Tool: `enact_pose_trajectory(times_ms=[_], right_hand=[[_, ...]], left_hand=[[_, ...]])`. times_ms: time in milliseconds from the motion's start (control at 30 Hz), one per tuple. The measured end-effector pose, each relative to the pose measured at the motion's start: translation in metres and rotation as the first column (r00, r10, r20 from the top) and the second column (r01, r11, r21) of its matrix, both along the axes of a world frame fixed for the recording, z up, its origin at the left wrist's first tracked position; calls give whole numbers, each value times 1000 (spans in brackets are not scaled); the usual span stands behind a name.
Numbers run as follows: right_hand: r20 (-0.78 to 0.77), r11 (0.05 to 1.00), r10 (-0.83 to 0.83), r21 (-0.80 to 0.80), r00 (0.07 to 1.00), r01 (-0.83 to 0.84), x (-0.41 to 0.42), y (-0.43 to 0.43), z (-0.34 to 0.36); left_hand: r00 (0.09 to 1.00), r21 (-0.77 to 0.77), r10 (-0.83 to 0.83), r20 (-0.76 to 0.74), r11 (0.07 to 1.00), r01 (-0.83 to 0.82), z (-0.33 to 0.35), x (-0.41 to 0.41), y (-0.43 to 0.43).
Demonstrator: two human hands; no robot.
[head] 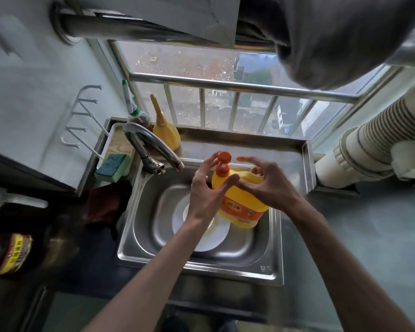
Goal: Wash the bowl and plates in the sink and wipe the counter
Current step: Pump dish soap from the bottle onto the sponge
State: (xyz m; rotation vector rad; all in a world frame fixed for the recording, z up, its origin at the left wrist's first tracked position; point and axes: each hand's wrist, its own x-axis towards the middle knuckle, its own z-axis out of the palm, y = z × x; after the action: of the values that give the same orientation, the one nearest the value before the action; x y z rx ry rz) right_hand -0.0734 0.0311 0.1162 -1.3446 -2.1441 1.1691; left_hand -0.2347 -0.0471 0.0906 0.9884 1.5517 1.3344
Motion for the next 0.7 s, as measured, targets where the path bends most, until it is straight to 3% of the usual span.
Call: enact_pose_trajectory(times_ms=[267, 400, 500, 700], right_hand=[[-19, 1000, 5, 29, 1000, -4, 22, -29, -19], [-54, 999, 37, 40, 998, -35, 31, -35, -21], [12, 992, 47, 115, 999, -48, 28, -39, -20], [97, 972, 137, 177, 986, -153, 30, -45, -26]], left_hand=[[997, 24, -72, 14, 997, 72, -10, 4, -17], [958, -59, -242, 154, 966, 253, -10, -6, -19], [900, -136, -288, 327, 928, 346, -9, -6, -20], [887, -159, -218, 408, 939, 304, -22, 7, -24]])
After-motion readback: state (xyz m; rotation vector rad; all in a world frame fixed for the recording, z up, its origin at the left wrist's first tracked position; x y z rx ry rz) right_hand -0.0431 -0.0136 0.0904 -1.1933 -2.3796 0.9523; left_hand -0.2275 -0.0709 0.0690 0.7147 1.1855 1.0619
